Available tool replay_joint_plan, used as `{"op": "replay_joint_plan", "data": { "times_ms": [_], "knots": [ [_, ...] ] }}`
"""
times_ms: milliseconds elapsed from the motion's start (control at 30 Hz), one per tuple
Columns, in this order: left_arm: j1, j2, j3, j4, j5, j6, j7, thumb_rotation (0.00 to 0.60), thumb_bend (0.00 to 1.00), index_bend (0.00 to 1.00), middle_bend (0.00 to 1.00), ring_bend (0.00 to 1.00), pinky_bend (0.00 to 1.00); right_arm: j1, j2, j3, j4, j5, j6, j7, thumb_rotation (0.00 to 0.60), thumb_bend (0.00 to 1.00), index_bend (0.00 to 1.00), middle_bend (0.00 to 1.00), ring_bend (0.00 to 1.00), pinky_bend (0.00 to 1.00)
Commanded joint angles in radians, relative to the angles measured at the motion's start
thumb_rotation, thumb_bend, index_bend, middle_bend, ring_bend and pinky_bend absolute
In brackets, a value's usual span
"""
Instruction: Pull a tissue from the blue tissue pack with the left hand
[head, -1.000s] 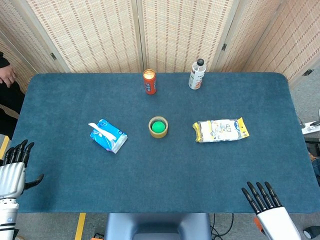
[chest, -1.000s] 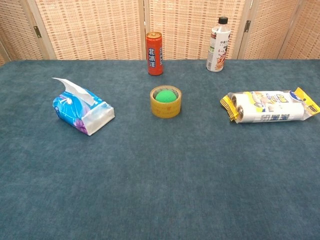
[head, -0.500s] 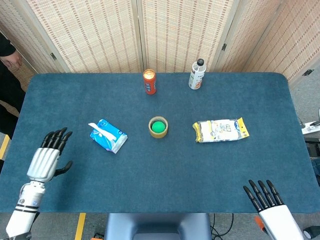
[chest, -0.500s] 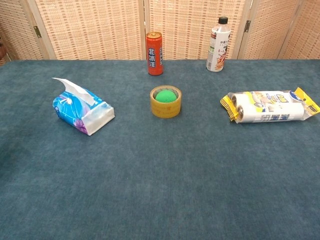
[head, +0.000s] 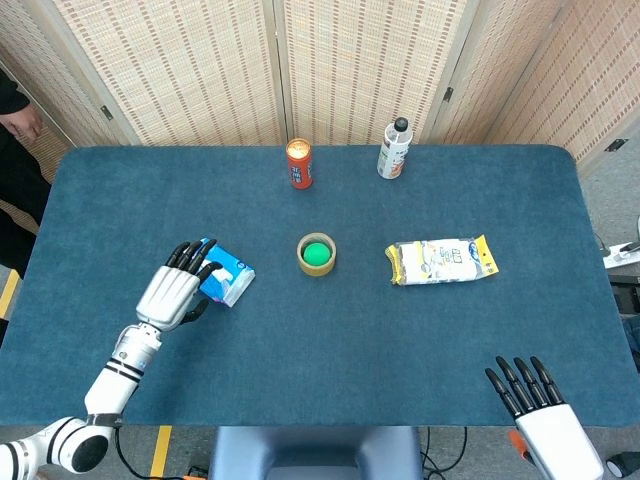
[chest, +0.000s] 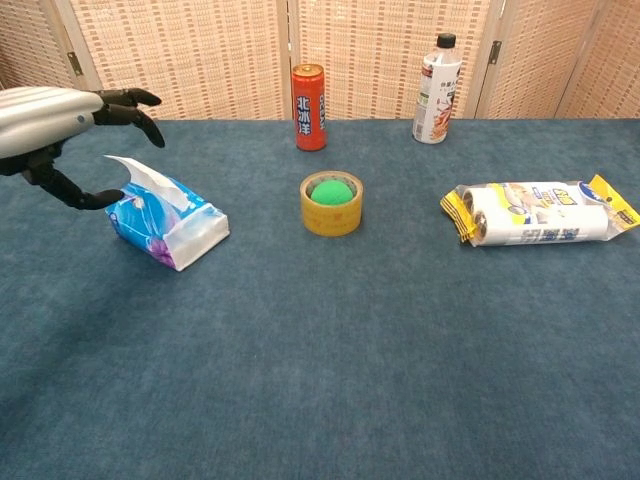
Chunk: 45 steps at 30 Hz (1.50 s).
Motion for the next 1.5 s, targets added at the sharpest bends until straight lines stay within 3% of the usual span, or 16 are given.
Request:
{"op": "replay_joint_plan", "data": {
  "times_ms": [33, 433, 933, 1233, 1500],
  "knots": [
    [-0.043, -0.042, -0.011, 0.05, -0.043, -0.035, 0.03, 0.6, 0.44, 0.3, 0.0, 0.0, 0.12, 0.003, 0.002, 0.0, -0.004, 0.004, -0.005, 0.001, 0.6, 0.11, 0.0, 0.0, 0.0, 0.0],
    [-0.15, -0.104, -0.035, 0.185, -0.157, -0.104, 0.086, 0.6, 0.47, 0.34, 0.0, 0.0, 0.13, 0.019, 0.01, 0.004, -0.019, 0.031, -0.03, 0.008, 0.6, 0.11, 0.0, 0.0, 0.0, 0.0],
    [-0.189, -0.12, 0.008, 0.254, -0.215, -0.102, 0.141, 0.6, 0.63, 0.63, 0.04, 0.02, 0.16, 0.025, 0.014, -0.009, -0.017, 0.019, -0.031, 0.02, 0.6, 0.12, 0.0, 0.0, 0.0, 0.0],
    [-0.177, -0.037, 0.019, 0.149, -0.189, -0.034, 0.17, 0.6, 0.66, 0.66, 0.05, 0.02, 0.16, 0.021, 0.014, -0.015, -0.012, 0.007, -0.017, 0.022, 0.6, 0.12, 0.0, 0.0, 0.0, 0.0],
    [-0.16, 0.145, -0.056, -0.105, -0.119, 0.098, 0.172, 0.6, 0.66, 0.66, 0.06, 0.03, 0.17, 0.02, 0.01, -0.019, -0.007, 0.003, -0.019, 0.014, 0.6, 0.12, 0.0, 0.0, 0.0, 0.0]
  ]
}}
